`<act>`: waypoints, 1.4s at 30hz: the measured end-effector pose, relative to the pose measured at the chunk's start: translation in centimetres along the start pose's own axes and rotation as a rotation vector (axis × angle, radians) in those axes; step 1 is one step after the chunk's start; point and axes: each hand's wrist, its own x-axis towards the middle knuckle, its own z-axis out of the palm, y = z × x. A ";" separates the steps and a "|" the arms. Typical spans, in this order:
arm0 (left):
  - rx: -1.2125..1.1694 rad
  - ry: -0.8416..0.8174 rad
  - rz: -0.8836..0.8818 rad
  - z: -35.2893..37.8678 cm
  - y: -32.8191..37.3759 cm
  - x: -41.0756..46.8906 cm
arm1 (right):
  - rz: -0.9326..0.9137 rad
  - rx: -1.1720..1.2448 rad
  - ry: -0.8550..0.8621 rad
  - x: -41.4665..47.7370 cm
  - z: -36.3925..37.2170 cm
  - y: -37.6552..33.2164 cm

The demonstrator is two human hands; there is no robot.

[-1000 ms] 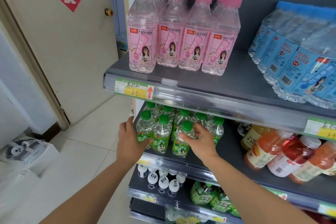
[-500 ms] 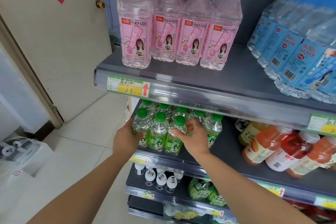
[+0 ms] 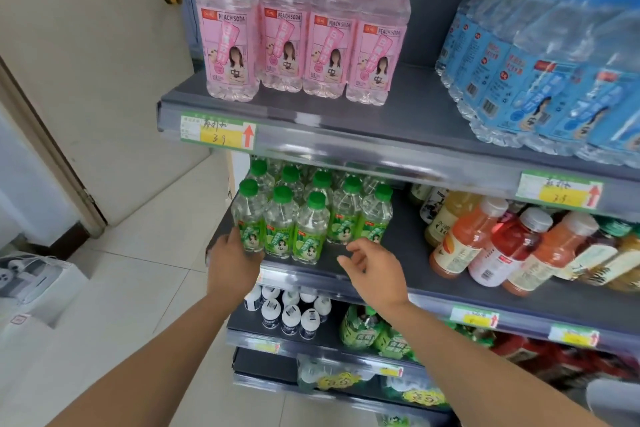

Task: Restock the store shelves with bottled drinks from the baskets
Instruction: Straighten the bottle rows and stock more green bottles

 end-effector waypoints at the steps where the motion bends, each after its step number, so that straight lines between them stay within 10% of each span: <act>1: 0.017 0.002 -0.004 0.5 0.2 -1.1 | -0.012 -0.033 -0.012 -1.0 -0.4 0.9; 20: 0.174 -0.456 0.101 25.1 0.5 -22.8 | 0.351 -0.461 -0.560 -22.2 0.8 26.1; 42: 0.580 -0.909 0.357 69.1 -14.6 -26.8 | 0.874 -0.335 -0.628 -34.5 29.2 61.1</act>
